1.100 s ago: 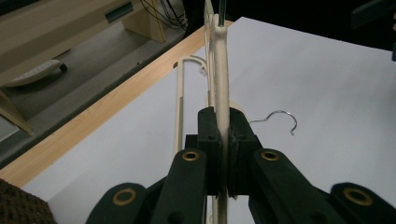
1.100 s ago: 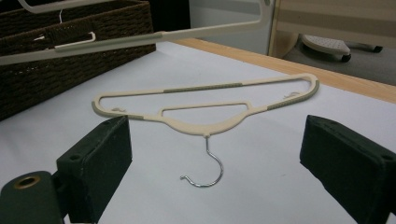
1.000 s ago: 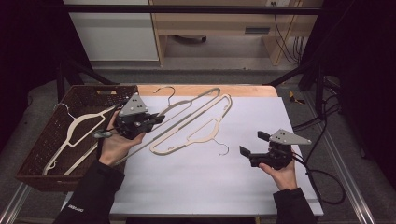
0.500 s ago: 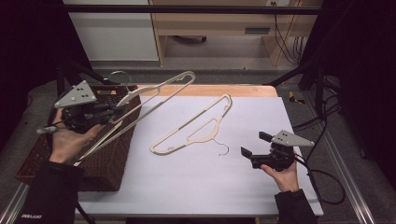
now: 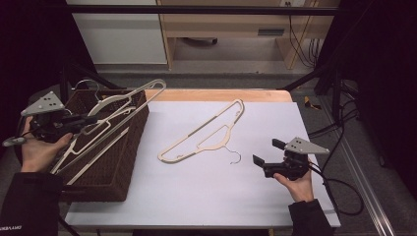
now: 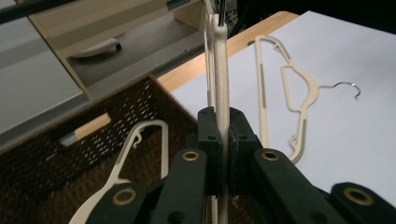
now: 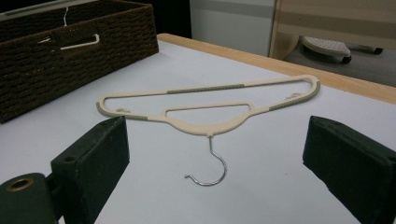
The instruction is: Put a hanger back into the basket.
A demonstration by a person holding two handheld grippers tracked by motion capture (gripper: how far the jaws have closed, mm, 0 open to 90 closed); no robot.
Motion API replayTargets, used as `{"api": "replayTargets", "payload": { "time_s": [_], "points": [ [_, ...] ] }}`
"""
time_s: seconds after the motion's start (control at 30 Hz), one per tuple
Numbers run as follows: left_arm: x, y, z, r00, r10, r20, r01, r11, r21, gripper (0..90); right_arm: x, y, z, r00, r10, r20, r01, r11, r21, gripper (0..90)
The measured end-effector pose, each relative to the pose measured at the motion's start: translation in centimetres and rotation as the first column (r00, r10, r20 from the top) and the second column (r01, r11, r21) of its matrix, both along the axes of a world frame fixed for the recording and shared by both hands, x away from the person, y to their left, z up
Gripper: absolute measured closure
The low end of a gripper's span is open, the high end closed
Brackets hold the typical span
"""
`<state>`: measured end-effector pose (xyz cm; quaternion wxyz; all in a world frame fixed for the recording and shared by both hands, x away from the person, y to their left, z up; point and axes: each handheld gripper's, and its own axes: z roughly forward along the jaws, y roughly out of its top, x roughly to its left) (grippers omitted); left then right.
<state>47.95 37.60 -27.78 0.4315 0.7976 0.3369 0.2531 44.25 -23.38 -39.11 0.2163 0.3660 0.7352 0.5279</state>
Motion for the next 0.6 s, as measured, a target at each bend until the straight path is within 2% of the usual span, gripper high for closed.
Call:
{"api": "replayTargets", "payload": {
  "time_s": [0.17, 0.33, 0.43, 0.6],
  "points": [
    [0.3, 2.4, -1.0, 0.9994, 0.031, -0.015, -0.032, 0.9992, -0.024, 86.1, 0.0, 0.1, 0.0, 1.0, -0.007, -0.004, 0.007, 1.0, 0.003, 7.6],
    [0.2, 4.4, -1.8, 0.9974, 0.065, -0.032, -0.066, 0.9974, -0.029, 86.1, 0.0, 0.1, -0.1, 1.0, -0.006, -0.001, 0.006, 1.0, -0.001, 7.5],
    [0.1, 5.2, -2.2, 0.9965, 0.078, -0.032, -0.079, 0.9961, -0.039, 86.1, 0.1, 0.1, -0.1, 0.9999, -0.009, -0.006, 0.009, 1.0, -0.003, 7.4],
    [0.1, 6.2, -2.9, 0.9952, 0.087, -0.046, -0.088, 0.9956, -0.03, 86.1, 0.1, 0.2, -0.2, 0.9999, -0.008, -0.011, 0.008, 1.0, -0.008, 7.4]
  ]
}}
